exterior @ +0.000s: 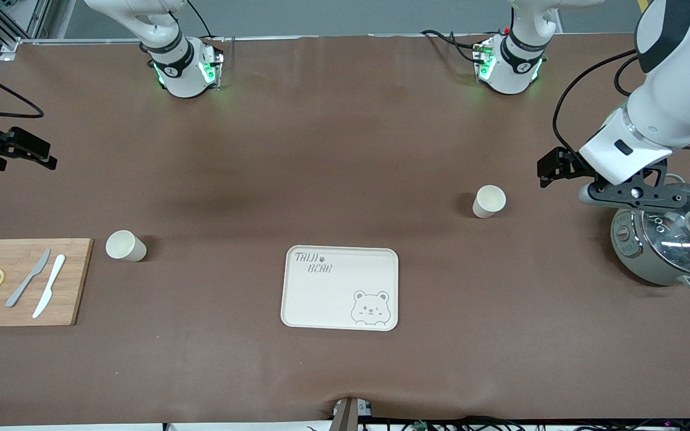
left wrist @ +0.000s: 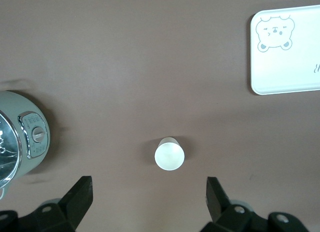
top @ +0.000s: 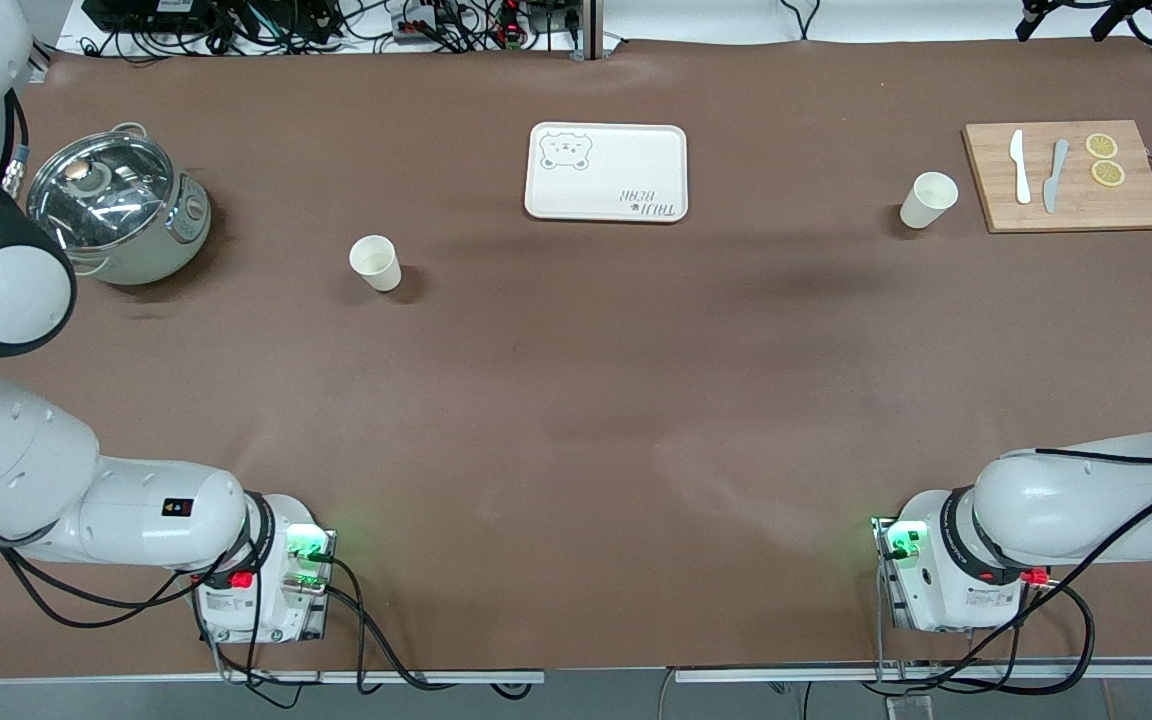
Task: Place white IKEA cup upright on tray with both arms
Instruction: 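Move the left gripper toward the white cup beside the pot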
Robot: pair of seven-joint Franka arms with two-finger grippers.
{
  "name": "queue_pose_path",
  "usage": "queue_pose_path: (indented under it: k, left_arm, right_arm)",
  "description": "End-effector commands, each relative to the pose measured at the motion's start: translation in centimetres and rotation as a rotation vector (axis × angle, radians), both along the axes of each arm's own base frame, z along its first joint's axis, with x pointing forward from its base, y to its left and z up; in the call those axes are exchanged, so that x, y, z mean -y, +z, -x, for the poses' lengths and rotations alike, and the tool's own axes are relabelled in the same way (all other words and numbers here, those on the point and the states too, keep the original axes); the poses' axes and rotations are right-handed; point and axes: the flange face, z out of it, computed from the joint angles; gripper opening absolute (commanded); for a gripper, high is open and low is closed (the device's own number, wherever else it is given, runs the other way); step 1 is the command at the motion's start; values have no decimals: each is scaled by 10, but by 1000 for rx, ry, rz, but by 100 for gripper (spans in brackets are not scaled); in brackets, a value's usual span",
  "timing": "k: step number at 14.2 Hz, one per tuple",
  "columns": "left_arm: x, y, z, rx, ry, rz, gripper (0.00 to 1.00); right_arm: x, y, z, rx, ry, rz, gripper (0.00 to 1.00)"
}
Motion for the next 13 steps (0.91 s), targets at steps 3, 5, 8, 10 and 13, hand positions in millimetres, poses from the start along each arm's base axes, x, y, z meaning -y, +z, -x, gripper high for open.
queue_pose_path:
  k: [3,5,8,10,13]
  left_arm:
    - [-4,3,-1,-3,-9,-4,100]
    - [1,4,1,-3,-18,-6,100]
    - [7,3,1,-9,-43,20,100]
    - [15,-4,1,-34,-18,85,100]
    - [13,-1,1,-23,-20,103,100]
  right_arm:
    - [2,2,4,6,2,-15,100]
    - [1,-2,1,-5,3,-15,100]
    - [2,0,-2,0,0,-14,100]
    - [3,-4,-10,-5,3,-10,100]
    - [4,-3,-11,-8,1,-13,100]
